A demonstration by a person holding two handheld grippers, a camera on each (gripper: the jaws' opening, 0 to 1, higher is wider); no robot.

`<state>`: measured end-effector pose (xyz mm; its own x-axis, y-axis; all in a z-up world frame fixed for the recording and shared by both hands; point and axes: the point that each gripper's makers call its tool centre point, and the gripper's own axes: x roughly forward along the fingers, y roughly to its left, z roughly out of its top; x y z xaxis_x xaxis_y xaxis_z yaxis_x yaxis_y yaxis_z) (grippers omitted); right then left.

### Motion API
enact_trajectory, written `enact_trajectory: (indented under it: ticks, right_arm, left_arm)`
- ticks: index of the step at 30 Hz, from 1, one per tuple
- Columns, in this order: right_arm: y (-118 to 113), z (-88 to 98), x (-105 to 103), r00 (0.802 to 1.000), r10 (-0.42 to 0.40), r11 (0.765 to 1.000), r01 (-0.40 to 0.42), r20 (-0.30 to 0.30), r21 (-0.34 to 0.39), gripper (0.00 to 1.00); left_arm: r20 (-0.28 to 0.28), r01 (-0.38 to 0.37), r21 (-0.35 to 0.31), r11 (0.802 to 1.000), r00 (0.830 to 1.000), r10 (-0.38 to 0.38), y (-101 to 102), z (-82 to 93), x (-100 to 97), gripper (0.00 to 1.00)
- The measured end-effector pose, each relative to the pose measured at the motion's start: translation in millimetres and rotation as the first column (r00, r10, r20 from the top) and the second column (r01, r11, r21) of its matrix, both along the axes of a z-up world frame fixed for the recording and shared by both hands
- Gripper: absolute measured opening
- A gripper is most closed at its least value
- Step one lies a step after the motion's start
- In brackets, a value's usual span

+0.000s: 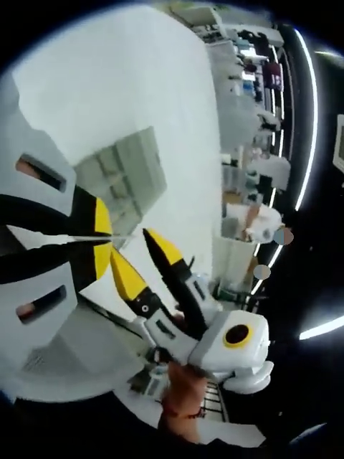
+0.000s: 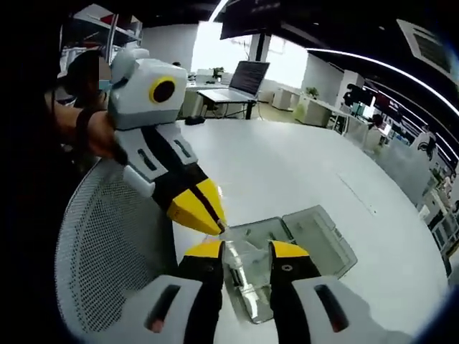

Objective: Insert the divider into the dual guide fixture by aligning both edges with the guide slots and pushing it downward to the bottom, including one-sided entry, uneven engagement, binding, and posture correction.

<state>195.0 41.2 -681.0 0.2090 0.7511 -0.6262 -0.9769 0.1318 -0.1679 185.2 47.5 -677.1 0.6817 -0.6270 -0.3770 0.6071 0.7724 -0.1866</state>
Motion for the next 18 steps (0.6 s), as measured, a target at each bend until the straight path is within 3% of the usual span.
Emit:
enact_trajectory:
  ticks: [4, 18]
  right_arm:
    - [0.0, -6.7, -6.3, 0.999, 0.039, 0.998, -0.039, 0.0, -0.045, 0.16]
    - [-4.2, -7.3, -8.3, 0.997, 0.077, 0.996, -0.077, -0.008, -0.045, 0.05]
  left_arm:
    - [0.009, 0.028, 0.018, 0.999, 1.0, -0.028, -4.3, -0.3, -2.1, 0.0]
    - [0.062, 0.073, 0.085, 0.994, 0.995, -0.079, -9.8, 5.3, 0.2, 0.0]
